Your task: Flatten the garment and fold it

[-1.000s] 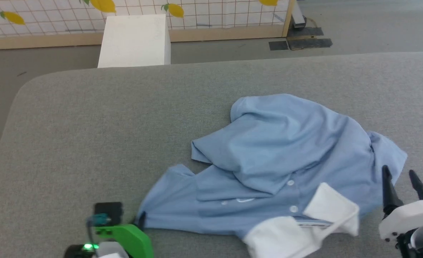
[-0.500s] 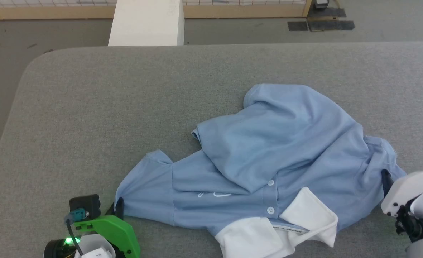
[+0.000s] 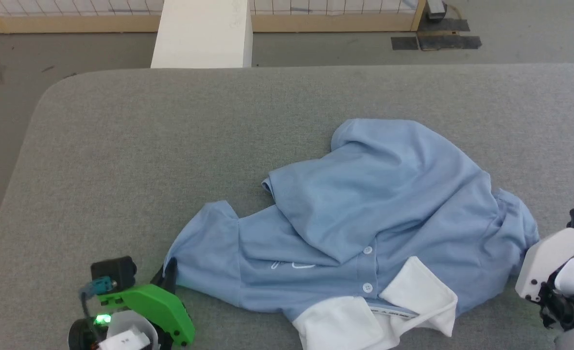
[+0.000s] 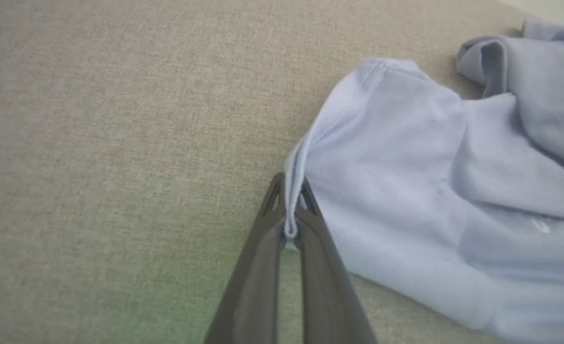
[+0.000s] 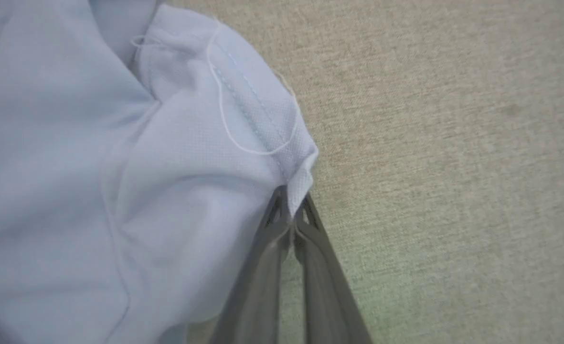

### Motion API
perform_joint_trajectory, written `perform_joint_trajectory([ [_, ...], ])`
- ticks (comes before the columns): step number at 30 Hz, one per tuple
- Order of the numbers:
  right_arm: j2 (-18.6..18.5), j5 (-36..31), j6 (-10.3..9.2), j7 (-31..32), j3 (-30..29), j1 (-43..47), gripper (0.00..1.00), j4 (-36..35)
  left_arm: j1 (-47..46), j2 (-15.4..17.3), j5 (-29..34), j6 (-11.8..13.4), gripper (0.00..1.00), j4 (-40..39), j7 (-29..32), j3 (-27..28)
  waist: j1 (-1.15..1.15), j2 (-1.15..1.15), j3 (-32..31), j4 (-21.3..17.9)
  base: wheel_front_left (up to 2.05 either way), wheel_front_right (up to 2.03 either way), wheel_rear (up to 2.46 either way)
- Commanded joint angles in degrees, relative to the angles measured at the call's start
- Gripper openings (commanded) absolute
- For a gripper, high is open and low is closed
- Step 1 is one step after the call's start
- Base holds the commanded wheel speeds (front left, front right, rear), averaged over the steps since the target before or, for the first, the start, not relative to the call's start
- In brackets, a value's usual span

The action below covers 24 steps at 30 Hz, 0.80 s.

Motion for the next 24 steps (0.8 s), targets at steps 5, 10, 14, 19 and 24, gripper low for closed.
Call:
perform_joint_trajectory([
  [5,-1.0,2.7,-0.05,4.7,4.2,2.2,0.0,-15.2,-5.1,-1.2,-10.5,-5.1,0.0,-6.9,1.0,4.2,0.0,0.0,-0.8,-1.4,0.0,0.0,0.0],
  [10,-6.7,5.2,-0.05,9.9,10.1,-2.2,0.0,-26.7,-13.4,0.5,-16.5,-5.6,0.0,-13.2,6.6,7.0,0.0,0.0,1.1,-2.7,0.0,0.0,0.0],
  [14,-11.5,8.4,-0.05,12.6,14.8,-12.2,0.0,-28.8,-24.1,2.3,-18.6,-3.2,0.0,-15.9,11.6,8.7,0.0,0.0,5.6,-3.9,0.0,0.0,0.0],
  [19,-14.4,10.0,-0.05,12.5,19.6,-28.0,0.0,-24.3,-40.2,4.5,-18.2,-0.2,0.0,-13.1,14.6,9.9,0.0,0.0,12.3,-5.1,0.0,0.0,0.0],
  [24,-14.8,7.3,-0.05,8.4,22.6,-45.6,0.0,-17.5,-56.5,7.0,-13.2,2.6,0.0,-7.2,12.7,9.7,0.0,0.0,18.9,-6.2,0.0,0.0,0.0],
])
